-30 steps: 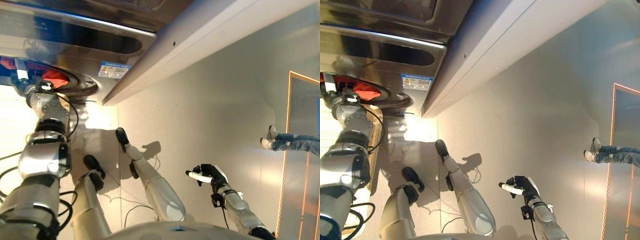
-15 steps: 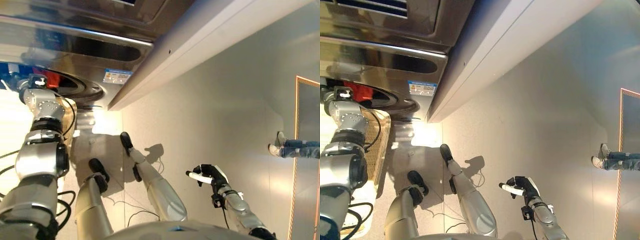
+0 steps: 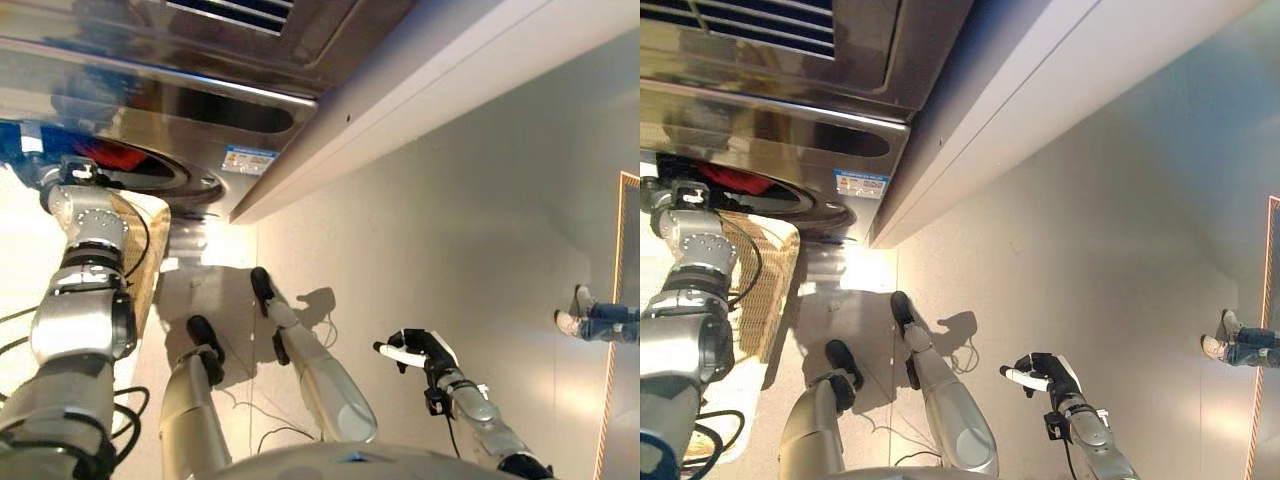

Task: Pick up the clothes and place them into the washing machine

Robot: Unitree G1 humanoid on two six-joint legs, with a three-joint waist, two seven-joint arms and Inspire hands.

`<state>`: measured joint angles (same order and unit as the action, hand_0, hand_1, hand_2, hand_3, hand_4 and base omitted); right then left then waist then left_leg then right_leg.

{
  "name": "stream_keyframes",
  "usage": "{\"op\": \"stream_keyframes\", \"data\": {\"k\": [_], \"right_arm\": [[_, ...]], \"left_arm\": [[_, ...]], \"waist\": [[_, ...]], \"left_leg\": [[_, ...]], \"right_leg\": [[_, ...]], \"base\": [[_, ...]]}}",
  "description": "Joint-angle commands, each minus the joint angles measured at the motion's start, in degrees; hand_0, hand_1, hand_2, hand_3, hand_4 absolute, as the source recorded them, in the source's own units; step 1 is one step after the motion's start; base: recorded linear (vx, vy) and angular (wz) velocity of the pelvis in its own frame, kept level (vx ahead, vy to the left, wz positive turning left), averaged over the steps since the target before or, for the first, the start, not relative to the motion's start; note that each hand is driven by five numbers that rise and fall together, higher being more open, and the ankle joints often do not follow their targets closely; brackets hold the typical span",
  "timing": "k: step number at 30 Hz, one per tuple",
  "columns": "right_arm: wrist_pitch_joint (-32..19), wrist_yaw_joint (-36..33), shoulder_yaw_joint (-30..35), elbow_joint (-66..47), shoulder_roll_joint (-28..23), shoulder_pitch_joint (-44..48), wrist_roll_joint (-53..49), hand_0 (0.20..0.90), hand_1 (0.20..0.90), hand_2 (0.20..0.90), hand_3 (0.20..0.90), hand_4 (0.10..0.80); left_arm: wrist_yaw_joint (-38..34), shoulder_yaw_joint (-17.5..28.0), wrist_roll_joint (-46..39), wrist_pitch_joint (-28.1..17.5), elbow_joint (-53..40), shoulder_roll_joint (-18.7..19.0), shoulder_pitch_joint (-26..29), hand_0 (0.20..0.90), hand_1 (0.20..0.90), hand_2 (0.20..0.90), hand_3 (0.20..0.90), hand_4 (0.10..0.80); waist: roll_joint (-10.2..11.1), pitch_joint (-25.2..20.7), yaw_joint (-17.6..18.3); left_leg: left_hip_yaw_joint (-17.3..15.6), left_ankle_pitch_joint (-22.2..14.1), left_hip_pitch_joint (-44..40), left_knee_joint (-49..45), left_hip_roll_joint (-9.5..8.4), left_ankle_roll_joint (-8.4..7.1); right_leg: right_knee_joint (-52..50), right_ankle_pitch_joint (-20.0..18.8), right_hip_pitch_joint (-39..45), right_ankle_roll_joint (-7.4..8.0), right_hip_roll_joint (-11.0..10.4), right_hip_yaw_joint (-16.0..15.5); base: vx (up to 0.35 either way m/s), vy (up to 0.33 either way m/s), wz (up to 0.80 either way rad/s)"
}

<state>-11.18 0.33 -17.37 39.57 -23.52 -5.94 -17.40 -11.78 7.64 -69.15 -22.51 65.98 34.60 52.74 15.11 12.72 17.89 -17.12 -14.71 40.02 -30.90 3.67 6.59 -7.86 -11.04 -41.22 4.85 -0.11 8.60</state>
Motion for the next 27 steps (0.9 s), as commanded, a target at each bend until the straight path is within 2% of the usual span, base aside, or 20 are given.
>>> {"op": "stream_keyframes", "data": {"k": [1, 7, 12, 16, 17, 18, 21, 27], "right_arm": [[-0.5, -0.4, 5.4, 2.1, -7.3, 0.0, -0.1, 0.900, 0.900, 0.900, 0.900, 0.800], [-0.1, 0.2, 6.0, 1.3, -8.2, -0.2, 0.6, 0.900, 0.900, 0.900, 0.900, 0.800], [-0.1, 0.2, 7.6, 2.5, -8.0, -0.2, 1.0, 0.900, 0.900, 0.900, 0.900, 0.800], [0.1, -0.1, 8.6, 5.2, -7.3, 0.4, 1.6, 0.900, 0.900, 0.900, 0.900, 0.800], [0.0, -0.3, 8.9, 6.3, -6.8, 0.5, 1.8, 0.900, 0.900, 0.900, 0.900, 0.800], [0.1, -0.5, 9.1, 7.2, -6.4, 0.7, 1.9, 0.900, 0.900, 0.900, 0.900, 0.800], [0.2, -0.7, 9.5, 10.8, -4.7, 1.4, 2.4, 0.900, 0.900, 0.900, 0.900, 0.800], [0.2, -0.8, 9.5, 15.9, -2.2, 1.7, 3.4, 0.900, 0.900, 0.900, 0.900, 0.800]], "left_arm": [[2.1, -2.7, 5.4, -0.3, 0.7, 2.2, -3.0, 0.900, 0.900, 0.900, 0.900, 0.800], [2.8, -3.1, 11.0, 3.2, 4.6, 0.6, -8.6, 0.900, 0.900, 0.900, 0.900, 0.800], [4.3, -2.0, 14.6, 4.7, 4.7, -4.8, -18.1, 0.900, 0.900, 0.900, 0.900, 0.800], [6.6, -2.0, 16.9, 5.8, 5.4, -9.5, -25.6, 0.900, 0.900, 0.900, 0.900, 0.800], [7.1, -1.7, 16.7, 5.8, 4.8, -11.1, -27.9, 0.900, 0.900, 0.900, 0.900, 0.800], [7.7, -1.7, 16.7, 6.1, 5.3, -12.2, -29.4, 0.900, 0.900, 0.900, 0.900, 0.800], [10.0, -0.7, 15.2, 7.1, 6.0, -15.0, -34.1, 0.900, 0.900, 0.900, 0.900, 0.800], [11.7, -2.8, 20.1, 7.4, 5.1, -18.3, -41.7, 0.900, 0.900, 0.900, 0.900, 0.800]], "waist": [[-2.2, -2.6, -0.3], [-2.9, -2.2, -1.3], [-3.8, -1.5, -3.1], [-4.9, -0.7, -5.4], [-5.3, -0.6, -6.1], [-5.2, -0.3, -6.5], [-6.8, -0.9, -8.7], [-9.8, -4.0, -11.9]], "left_leg": [[6.6, 2.3, 0.2, 4.2, -0.02, -6.04], [7.2, 3.2, -0.5, 5.3, -0.63, -6.20], [7.9, 4.6, -2.3, 7.1, -1.49, -6.45], [9.0, 6.4, -6.0, 10.1, -2.89, -6.71], [9.4, 7.4, -7.6, 11.9, -3.50, -6.85], [8.9, 9.9, -8.2, 12.9, -4.19, -6.72], [10.3, 11.4, -12.3, 16.6, -5.07, -7.07], [12.9, 15.7, -19.9, 24.6, -6.15, -7.99]], "right_leg": [[-0.4, 1.4, 3.0, -0.59, 1.7, -2.8], [-0.8, 1.7, 3.6, -0.67, 1.1, -3.6], [-1.0, 2.4, 5.2, -0.91, 0.4, -4.6], [-0.7, 3.4, 8.7, -0.97, -0.5, -6.2], [-0.4, 3.5, 9.9, -0.99, -1.0, -6.7], [-0.1, 2.4, 10.5, -1.31, -1.7, -7.4], [0.8, 3.3, 14.1, -1.24, -2.1, -8.8], [4.0, 3.9, 20.8, -1.05, -2.4, -11.6]], "base": [[-0.007, -0.004, 0.10], [-0.009, -0.012, 0.09], [0.016, -0.035, 0.10], [0.068, -0.059, 0.26], [-0.016, -0.066, 0.44], [-0.005, -0.066, 0.53], [0.088, -0.035, 0.34], [0.088, -0.037, 0.29]]}}
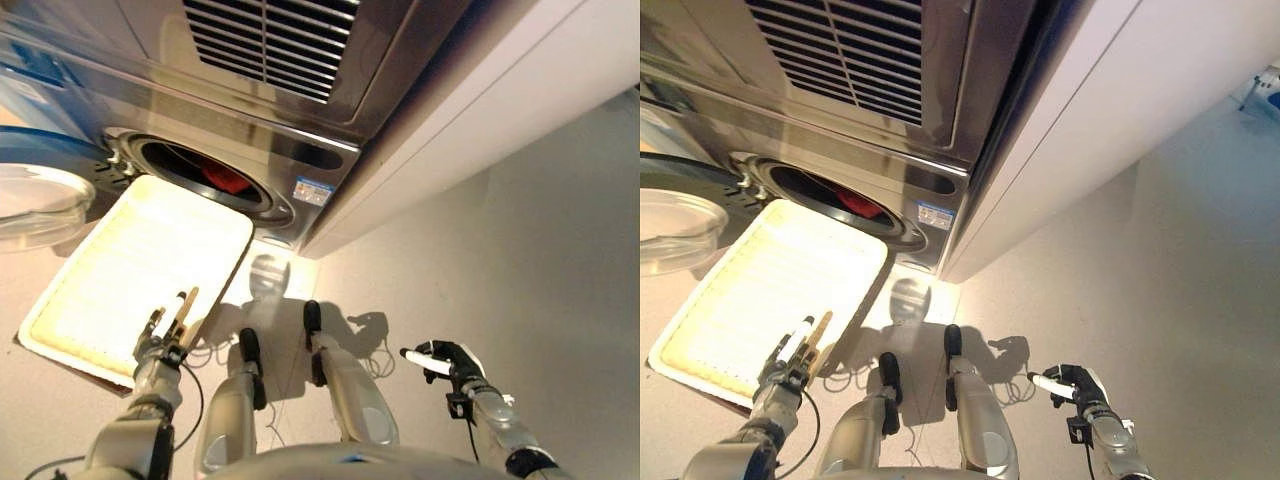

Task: Pick up the clothes and place them into the washing machine

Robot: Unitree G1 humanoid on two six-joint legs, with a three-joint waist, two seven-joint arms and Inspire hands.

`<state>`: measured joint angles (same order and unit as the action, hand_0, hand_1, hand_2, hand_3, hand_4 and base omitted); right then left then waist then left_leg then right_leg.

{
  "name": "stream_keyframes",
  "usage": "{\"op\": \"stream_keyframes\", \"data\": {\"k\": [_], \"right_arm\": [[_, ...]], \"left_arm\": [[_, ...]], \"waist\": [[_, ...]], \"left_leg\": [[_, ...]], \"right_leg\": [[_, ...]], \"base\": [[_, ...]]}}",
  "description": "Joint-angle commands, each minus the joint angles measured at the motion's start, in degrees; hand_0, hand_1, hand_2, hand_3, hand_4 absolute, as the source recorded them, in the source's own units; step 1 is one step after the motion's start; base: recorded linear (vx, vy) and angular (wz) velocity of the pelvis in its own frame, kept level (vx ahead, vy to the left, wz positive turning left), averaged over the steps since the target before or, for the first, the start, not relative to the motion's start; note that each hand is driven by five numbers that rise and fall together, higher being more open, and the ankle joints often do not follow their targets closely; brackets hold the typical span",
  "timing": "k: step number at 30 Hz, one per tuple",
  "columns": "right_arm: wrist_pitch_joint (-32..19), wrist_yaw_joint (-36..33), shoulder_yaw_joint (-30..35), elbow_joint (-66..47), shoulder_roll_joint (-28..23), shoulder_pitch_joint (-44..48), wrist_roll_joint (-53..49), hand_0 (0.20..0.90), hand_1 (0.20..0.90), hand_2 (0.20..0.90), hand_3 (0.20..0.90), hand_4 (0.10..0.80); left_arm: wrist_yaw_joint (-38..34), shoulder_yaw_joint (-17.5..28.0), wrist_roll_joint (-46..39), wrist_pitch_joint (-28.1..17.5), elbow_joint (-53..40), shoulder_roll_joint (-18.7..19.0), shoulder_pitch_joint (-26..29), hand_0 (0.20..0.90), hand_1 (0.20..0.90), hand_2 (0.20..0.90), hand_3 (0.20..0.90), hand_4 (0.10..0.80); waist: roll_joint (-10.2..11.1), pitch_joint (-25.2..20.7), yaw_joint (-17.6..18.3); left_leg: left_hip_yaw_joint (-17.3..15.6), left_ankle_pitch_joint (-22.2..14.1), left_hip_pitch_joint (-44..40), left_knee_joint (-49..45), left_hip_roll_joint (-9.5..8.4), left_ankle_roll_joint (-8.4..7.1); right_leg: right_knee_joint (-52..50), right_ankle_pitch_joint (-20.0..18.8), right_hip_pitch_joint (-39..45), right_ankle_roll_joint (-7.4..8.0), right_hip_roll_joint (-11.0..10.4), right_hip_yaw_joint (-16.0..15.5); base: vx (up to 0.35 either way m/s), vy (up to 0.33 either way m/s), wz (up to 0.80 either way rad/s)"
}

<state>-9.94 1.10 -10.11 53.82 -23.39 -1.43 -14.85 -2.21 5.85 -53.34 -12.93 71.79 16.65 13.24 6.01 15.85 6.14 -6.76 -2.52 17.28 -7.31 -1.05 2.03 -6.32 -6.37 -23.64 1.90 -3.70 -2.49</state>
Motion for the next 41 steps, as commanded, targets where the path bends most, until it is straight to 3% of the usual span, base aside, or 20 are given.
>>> {"op": "stream_keyframes", "data": {"k": [1, 6, 11, 22, 30, 41], "right_arm": [[-1.1, -1.9, 2.3, 3.8, -1.7, -2.6, 1.1, 0.900, 0.900, 0.900, 0.900, 0.800], [-0.8, -2.7, 1.8, 10.6, 1.0, -1.9, 2.7, 0.900, 0.900, 0.900, 0.900, 0.800], [-0.5, -2.8, 1.4, 13.6, 2.9, -1.7, 4.5, 0.900, 0.900, 0.900, 0.900, 0.800], [0.0, -2.2, 1.3, 19.0, 5.5, -1.5, 6.8, 0.900, 0.900, 0.900, 0.900, 0.800], [0.1, -1.1, 0.9, 19.2, 6.8, -1.6, 7.1, 0.900, 0.900, 0.900, 0.900, 0.800], [0.5, -1.0, 0.6, 20.3, 7.0, -1.6, 7.6, 0.900, 0.900, 0.900, 0.900, 0.800]], "left_arm": [[2.3, -1.4, 5.7, -2.1, -0.3, -0.8, -3.2, 0.900, 0.900, 0.900, 0.900, 0.800], [1.1, -4.0, 14.6, -2.0, -1.0, -2.7, -8.3, 0.900, 0.900, 0.900, 0.900, 0.800], [0.0, -5.4, 20.8, -2.0, -0.4, -3.4, -10.5, 0.900, 0.900, 0.900, 0.900, 0.800], [1.6, -10.4, 32.7, -0.1, 1.7, -4.5, -13.5, 0.900, 0.900, 0.900, 0.900, 0.800], [2.9, -10.7, 35.6, 1.2, 3.7, -4.6, -14.8, 0.900, 0.900, 0.900, 0.900, 0.800], [3.3, -10.3, 34.9, 1.3, 3.6, -4.9, -14.9, 0.900, 0.900, 0.900, 0.900, 0.800]], "waist": [[-1.3, -7.9, -0.8], [-3.5, -12.1, -3.0], [-4.2, -14.4, -4.3], [-5.6, -18.6, -6.7], [-5.5, -19.9, -7.1], [-5.4, -20.4, -7.1]], "left_leg": [[3.0, 3.9, 1.5, 2.1, -1.33, -3.71], [5.6, 6.2, -4.3, 6.9, -1.72, -4.50], [7.0, 7.0, -8.0, 8.8, -1.88, -4.71], [13.9, 9.3, -12.5, 12.1, -2.51, -5.78], [15.5, 8.6, -14.4, 12.2, -2.93, -5.50], [15.3, 7.8, -15.6, 12.3, -2.92, -5.16]], "right_leg": [[3.1, -0.4, 4.4, 1.96, 1.1, -1.2], [6.6, 0.0, 10.3, 2.39, 0.5, -4.5], [7.5, 0.9, 14.5, 2.55, 0.4, -6.3], [7.6, 3.6, 21.6, 2.62, -0.6, -14.2], [7.4, 4.7, 24.1, 2.62, -1.0, -16.0], [7.4, 5.1, 25.2, 2.58, -1.1, -15.7]], "base": [[0.078, -0.061, 0.31], [0.102, -0.066, 0.39], [0.090, -0.056, 0.26], [0.040, -0.027, 0.43], [0.036, -0.005, 0.21], [0.004, -0.001, 0.01]]}}
